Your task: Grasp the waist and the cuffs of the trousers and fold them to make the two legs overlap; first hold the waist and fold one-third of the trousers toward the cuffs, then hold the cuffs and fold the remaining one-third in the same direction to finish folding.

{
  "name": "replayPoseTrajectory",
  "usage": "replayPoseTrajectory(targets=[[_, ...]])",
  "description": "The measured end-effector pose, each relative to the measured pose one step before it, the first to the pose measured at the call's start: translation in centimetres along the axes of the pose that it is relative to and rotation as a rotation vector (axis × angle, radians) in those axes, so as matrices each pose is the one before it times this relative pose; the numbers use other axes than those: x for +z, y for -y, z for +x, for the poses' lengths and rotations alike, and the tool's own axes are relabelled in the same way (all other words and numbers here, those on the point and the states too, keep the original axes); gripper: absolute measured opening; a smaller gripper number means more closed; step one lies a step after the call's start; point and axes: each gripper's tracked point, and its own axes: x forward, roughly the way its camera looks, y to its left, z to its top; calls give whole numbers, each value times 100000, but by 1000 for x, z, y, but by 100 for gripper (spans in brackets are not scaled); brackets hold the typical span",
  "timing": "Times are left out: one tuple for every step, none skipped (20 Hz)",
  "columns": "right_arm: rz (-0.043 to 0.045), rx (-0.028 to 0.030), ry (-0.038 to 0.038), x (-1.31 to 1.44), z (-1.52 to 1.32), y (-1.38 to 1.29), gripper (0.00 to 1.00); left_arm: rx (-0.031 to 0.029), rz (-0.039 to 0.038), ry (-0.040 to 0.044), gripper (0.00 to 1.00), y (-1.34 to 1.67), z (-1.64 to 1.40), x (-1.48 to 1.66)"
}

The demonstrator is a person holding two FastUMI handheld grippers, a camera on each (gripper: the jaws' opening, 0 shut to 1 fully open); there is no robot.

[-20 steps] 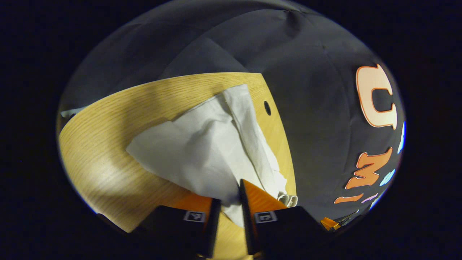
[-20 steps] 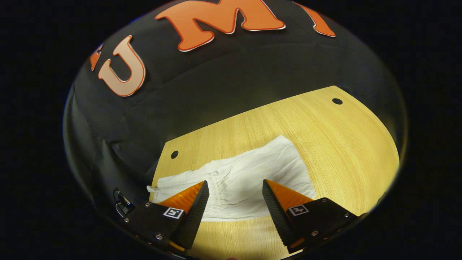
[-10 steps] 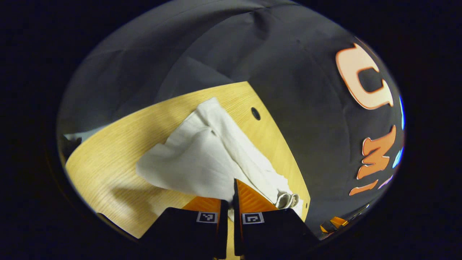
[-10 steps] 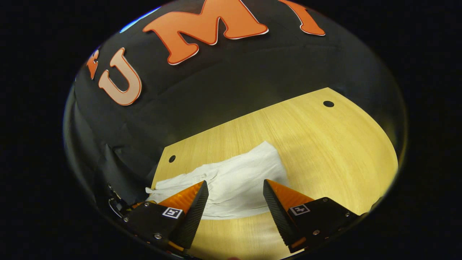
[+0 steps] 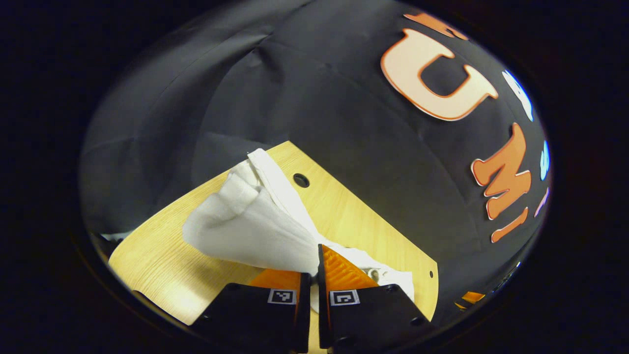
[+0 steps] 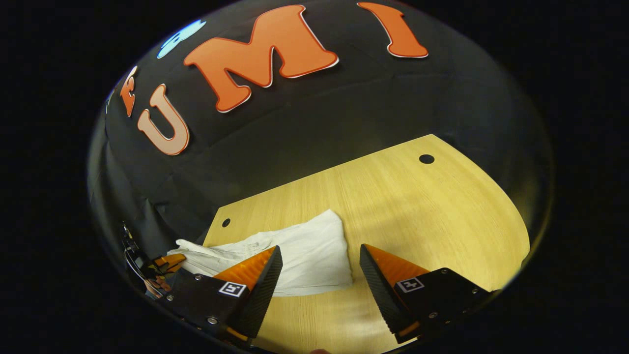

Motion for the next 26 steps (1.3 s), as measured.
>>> replayPoseTrajectory(targets=[[1191,191,673,186,-293,472,95,-589,2249,667,11,1164,-194,219],[1214,-119,685,161,-434,700,95,-967,2041,688,11,1119,7,273],[1002,-324,717,138,-277,471,95,-793,1818,779,11,1079,-79,315],[1214,-579,655,71,-236,640,95,-925,2105,534,11,1197,174,47],[1067,-33,748,66,-330,457,95,-551,2246,501,11,1023,61,275],[973,-360,453,0,-373,531,95,-1057,2229,371,11,1049,35,161],[577,-400,321,-2,-359,524,95,-884,2079,356,11,1117,60,153],[296,-863,351,50,-268,623,95,-1196,1984,-33,11,1169,266,27],[271,-1001,441,74,-277,666,95,-1247,1642,343,11,1309,-29,100],[607,-610,498,62,-286,548,95,-1041,1700,-364,11,1131,245,-137],[1055,-750,347,35,-312,586,95,-1099,1571,-192,11,1036,200,-178],[1271,-410,374,1,-388,591,95,-892,1387,-179,11,983,468,-107],[1266,-804,394,-30,-321,587,95,-1236,635,-159,11,1169,305,-61],[1099,-534,138,-110,-421,760,95,-1295,581,-522,11,1010,307,-413],[898,-768,-74,-144,-385,602,95,-832,910,-529,13,970,236,-268],[686,-898,-44,-202,-284,602,95,-1154,885,-532,11,1170,587,-172],[597,-535,-1,-179,-225,527,95,-964,833,-871,11,1011,476,-264],[525,-999,-156,-201,-307,681,95,-709,1042,-804,11,953,502,-341],[535,-759,80,-109,-358,704,95,-621,1191,-1072,11,976,457,-417],[655,-1029,-85,-153,-396,712,95,-473,1163,-976,11,824,521,-343],[910,-764,27,-60,-233,625,95,-509,1229,-761,11,840,487,-272],[744,-646,103,-75,-322,538,95,-498,1197,-997,11,899,535,-507],[629,-1034,581,170,-221,685,95,-555,1165,-1139,11,1055,490,-516],[515,-623,514,95,-269,601,95,-594,1079,-1170,11,786,251,-502],[637,-861,308,99,-151,498,95,-733,1441,-1691,11,958,238,-627],[609,-549,215,159,-18,512,95,-536,1687,-1771,11,1112,405,-790]])
